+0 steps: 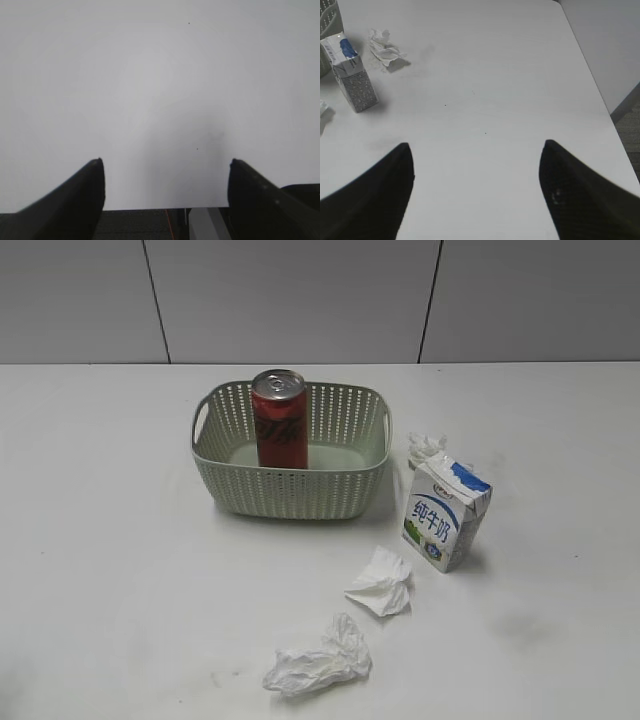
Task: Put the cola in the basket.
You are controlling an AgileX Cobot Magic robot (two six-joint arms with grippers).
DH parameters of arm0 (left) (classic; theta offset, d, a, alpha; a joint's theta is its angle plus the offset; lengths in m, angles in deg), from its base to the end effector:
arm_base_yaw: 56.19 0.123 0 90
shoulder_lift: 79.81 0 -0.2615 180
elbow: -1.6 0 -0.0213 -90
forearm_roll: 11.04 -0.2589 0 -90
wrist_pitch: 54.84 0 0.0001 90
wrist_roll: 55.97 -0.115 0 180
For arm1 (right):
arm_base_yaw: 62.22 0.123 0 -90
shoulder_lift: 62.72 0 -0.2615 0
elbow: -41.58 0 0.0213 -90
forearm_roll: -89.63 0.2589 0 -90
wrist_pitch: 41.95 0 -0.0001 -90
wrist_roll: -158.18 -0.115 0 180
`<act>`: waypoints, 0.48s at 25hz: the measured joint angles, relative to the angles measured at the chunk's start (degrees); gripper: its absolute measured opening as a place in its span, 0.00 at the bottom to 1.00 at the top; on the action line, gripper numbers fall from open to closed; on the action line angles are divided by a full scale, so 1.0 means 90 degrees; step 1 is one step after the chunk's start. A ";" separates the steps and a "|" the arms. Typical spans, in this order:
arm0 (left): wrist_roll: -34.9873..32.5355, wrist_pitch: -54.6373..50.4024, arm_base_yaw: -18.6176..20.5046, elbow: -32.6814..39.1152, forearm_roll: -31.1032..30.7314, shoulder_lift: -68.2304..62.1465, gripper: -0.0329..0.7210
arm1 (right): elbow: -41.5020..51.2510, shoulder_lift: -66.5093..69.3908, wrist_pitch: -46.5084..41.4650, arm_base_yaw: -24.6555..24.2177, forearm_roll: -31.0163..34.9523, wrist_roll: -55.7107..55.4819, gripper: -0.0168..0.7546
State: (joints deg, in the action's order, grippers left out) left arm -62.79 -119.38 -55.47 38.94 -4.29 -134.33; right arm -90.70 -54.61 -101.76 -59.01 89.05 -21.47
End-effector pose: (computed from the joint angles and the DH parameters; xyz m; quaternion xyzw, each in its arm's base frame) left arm 0.1538 -0.0103 0.2441 0.0381 0.9765 -0.0437 0.2075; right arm 0.0470 0.0016 0.2731 -0.0261 0.8460 0.0082 0.5325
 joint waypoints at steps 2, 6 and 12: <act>0.0000 0.0007 0.0000 0.0355 0.0000 0.0485 0.82 | 0.0000 0.0000 0.0000 0.0000 0.0000 0.0000 0.79; 0.0006 0.0117 0.0000 0.0799 0.0000 0.1332 0.82 | 0.0000 0.0000 0.0000 0.0000 0.0000 0.0000 0.79; 0.0050 0.0558 0.0000 0.1059 -0.0004 0.2192 0.82 | 0.0000 0.0000 0.0000 0.0000 0.0000 0.0000 0.79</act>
State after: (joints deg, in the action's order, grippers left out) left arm -62.35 -114.36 -55.47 48.47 -4.33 -114.60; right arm -90.70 -54.61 -101.76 -59.01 89.05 -21.47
